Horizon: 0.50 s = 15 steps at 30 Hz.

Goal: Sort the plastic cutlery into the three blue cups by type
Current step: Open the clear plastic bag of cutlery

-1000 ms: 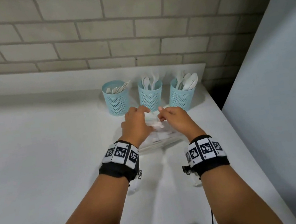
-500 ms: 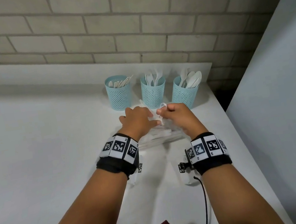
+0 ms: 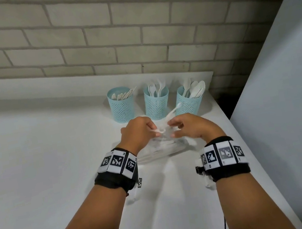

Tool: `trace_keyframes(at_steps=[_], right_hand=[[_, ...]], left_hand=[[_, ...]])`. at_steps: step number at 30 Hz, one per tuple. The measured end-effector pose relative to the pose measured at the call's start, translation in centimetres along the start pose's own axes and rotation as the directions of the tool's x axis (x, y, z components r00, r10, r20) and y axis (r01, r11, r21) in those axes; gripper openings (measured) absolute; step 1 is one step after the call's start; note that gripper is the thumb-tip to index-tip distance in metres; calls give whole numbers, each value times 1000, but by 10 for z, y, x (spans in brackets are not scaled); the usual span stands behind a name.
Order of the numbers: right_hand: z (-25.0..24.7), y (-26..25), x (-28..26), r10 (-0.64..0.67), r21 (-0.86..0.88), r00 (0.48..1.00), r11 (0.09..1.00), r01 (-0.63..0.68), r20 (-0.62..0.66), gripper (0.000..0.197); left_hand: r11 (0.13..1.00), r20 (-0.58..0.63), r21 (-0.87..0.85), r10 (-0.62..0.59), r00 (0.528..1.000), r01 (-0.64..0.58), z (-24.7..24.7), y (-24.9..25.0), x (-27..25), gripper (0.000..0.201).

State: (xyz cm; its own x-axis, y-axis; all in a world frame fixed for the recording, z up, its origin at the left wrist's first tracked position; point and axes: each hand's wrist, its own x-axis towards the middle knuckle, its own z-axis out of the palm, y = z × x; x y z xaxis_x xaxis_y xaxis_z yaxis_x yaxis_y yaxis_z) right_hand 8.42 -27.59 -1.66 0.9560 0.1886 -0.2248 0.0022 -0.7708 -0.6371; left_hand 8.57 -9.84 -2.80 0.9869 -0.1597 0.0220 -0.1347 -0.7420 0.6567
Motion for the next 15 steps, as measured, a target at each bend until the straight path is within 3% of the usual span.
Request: trace_keyframes(at_steps=[3,7,11,13,15], right_hand=[[16,0,4,-15,94,995,995,24,-101,55],[25,-6,12,34,175,923,984,37,-383,91],[23,0,9,176,46,900,984,-172,-399,130],[24,2,11,146,86,910,989,-122,-388,131],[27,0,14,13,156,933,987,47,-360,123]], left_hand=[[998,4,-69,10,1000,-9,1,-3,3,28],[996,2,-83,25,1000,-24,2,-4,6,31],[995,31,-87,52,998,-49,1,-7,10,30],[994,40,-95,61,997,-57,0,-7,11,30],[994,34,-86,63,997,-60,1,-6,11,27]])
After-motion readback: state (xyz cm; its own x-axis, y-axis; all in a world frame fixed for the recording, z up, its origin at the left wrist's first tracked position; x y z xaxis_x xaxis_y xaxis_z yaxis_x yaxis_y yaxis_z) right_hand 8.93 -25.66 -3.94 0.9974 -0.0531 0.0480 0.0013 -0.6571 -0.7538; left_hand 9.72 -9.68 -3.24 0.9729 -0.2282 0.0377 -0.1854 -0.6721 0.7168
